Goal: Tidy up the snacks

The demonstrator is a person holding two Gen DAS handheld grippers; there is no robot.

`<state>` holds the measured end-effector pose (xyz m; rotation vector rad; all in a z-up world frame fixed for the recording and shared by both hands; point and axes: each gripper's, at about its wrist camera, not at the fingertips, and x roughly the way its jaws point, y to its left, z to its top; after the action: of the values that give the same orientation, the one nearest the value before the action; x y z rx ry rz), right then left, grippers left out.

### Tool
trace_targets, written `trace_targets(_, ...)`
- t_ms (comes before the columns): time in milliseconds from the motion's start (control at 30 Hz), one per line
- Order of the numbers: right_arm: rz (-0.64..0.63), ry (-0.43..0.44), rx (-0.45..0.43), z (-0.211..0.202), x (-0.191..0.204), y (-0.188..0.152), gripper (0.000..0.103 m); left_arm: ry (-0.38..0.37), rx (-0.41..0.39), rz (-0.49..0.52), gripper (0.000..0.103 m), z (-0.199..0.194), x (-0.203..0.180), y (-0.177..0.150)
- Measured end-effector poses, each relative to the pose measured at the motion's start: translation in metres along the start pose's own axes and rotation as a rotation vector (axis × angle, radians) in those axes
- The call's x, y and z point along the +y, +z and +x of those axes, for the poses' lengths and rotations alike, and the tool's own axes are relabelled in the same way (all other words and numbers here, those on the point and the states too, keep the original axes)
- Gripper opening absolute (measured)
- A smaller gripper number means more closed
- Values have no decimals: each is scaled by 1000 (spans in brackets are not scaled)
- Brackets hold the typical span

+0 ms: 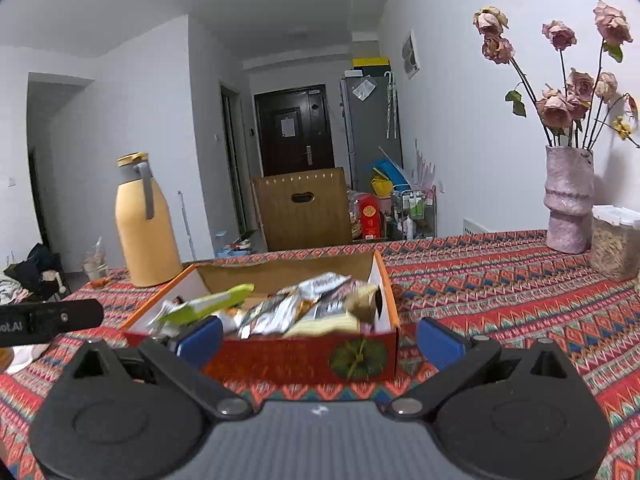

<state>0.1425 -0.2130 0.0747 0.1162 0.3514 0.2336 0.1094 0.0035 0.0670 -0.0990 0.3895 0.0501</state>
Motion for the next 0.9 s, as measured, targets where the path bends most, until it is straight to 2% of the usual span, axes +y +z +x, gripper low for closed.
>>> trace_targets(267, -36, -8, 10, -60, 17, -34, 103, -32, -5, 30, 103, -54, 1, -39)
trace_targets(467, -41, 18, 54, -92, 27, -62, 103, -42, 17, 31, 103, -85, 4, -68)
trace_targets(700, -51, 12, 102, -116, 36, -88, 103, -38, 53, 34, 103, -104, 9, -93)
trace_targets(900, -104, -39, 96, -128, 43, -92, 103, -45, 63, 31, 103, -112, 13, -101)
